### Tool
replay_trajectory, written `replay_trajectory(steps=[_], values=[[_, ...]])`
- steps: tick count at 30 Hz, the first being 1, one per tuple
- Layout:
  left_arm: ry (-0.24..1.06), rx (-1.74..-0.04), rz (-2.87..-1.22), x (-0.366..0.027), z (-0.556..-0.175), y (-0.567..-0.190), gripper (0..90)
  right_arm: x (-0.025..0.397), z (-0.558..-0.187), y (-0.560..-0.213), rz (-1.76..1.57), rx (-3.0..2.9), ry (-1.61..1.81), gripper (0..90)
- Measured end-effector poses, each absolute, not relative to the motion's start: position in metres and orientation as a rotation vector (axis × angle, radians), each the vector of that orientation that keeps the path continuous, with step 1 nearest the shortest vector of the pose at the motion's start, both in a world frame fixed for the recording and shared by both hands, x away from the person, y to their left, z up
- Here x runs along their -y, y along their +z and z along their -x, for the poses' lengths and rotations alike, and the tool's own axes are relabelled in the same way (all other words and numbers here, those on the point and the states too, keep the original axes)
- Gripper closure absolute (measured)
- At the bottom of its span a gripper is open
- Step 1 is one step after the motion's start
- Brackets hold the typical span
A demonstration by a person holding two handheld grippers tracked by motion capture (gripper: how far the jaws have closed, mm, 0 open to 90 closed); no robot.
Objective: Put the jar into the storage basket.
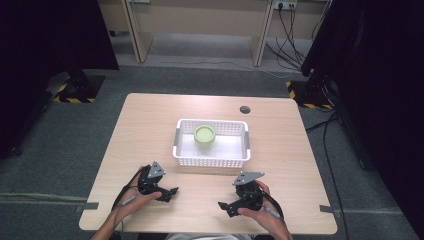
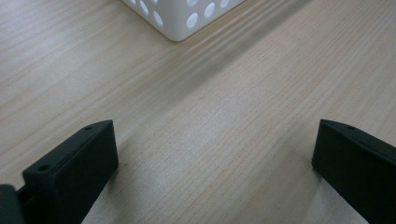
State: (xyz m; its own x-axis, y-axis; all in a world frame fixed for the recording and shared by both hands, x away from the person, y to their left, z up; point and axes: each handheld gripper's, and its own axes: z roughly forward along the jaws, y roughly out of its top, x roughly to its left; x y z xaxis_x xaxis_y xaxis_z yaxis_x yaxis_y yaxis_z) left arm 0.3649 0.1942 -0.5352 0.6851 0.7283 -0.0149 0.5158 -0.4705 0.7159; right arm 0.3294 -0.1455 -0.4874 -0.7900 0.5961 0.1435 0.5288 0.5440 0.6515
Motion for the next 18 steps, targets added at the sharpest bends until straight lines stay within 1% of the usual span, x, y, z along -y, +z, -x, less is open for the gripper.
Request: replay_trajectory(steps=[18], values=[[0.382,-0.95,-2.178,-0.194,-0.365,-0.535,0.0,0.157,-0.317,-0.492,-1.002,-2.661,1.088,5.4]])
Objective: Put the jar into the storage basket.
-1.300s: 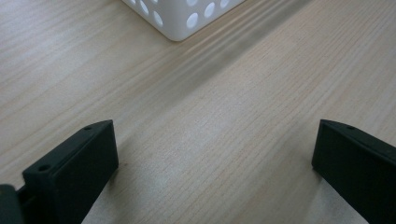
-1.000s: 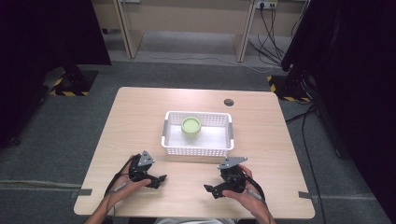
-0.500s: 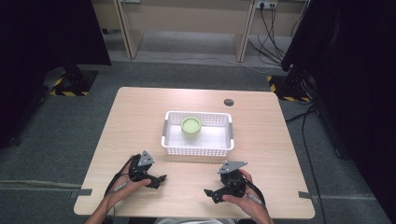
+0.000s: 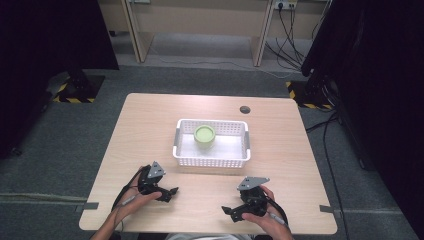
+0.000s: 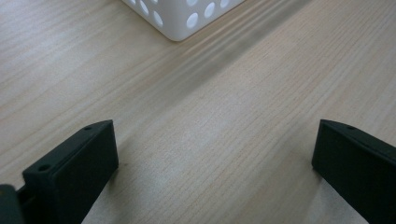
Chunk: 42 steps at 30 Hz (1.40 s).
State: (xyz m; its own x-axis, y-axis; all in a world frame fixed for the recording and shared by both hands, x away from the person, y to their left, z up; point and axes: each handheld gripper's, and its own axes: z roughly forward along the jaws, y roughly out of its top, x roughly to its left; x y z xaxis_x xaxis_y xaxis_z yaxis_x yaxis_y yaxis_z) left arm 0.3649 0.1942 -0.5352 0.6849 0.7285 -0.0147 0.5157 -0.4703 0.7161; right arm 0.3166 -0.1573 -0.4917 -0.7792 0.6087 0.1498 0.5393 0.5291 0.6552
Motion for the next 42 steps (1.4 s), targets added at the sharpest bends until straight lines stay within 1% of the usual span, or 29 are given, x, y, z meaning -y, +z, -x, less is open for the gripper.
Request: replay_trajectory(steps=[17,42], values=[[0.38,-0.951,-2.178,-0.194,-0.365,-0.535,0.0,0.168,-0.303,-0.5,-1.037,-2.641,1.117,5.5],[0.381,-0.952,-2.177,-0.194,-0.365,-0.535,0.0,0.175,-0.288,-0.498,-1.041,-2.616,1.152,5.5]])
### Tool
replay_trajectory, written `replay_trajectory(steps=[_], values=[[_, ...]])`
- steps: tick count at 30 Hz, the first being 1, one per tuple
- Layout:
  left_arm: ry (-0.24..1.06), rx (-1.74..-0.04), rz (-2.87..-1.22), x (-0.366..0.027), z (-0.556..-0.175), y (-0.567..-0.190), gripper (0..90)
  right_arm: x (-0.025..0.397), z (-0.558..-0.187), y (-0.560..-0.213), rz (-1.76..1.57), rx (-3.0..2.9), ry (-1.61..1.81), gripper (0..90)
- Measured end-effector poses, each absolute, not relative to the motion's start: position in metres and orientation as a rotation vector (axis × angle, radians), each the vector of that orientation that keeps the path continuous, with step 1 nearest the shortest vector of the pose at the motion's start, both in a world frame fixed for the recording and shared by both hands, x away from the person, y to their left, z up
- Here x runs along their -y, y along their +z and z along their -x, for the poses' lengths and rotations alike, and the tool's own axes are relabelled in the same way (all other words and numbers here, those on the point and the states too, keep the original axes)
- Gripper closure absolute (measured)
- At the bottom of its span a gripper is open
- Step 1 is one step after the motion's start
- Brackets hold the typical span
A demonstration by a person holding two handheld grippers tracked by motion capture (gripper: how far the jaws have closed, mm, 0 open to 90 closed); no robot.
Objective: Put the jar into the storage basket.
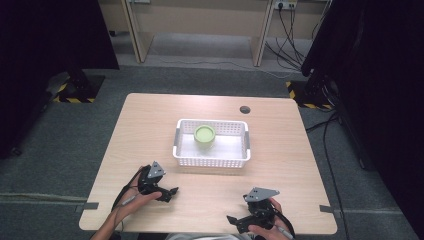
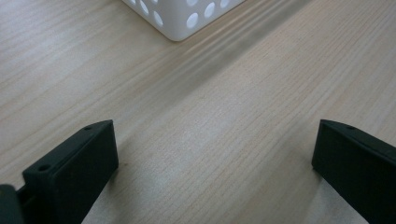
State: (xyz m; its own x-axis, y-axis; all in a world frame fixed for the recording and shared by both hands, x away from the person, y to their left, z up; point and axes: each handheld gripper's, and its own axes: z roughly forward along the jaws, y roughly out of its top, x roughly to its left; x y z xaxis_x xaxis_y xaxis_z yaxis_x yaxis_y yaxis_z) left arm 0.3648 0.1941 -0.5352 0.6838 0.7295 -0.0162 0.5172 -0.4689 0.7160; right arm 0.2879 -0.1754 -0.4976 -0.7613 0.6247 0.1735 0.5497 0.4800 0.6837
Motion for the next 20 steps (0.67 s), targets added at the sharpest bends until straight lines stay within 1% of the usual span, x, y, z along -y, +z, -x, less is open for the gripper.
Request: replay_trajectory(steps=[20], values=[[0.38,-0.952,-2.177,-0.1941,-0.3648,-0.5352,0.0,0.1788,-0.2861,-0.4996,-1.057,-2.611,1.154,5.5]])
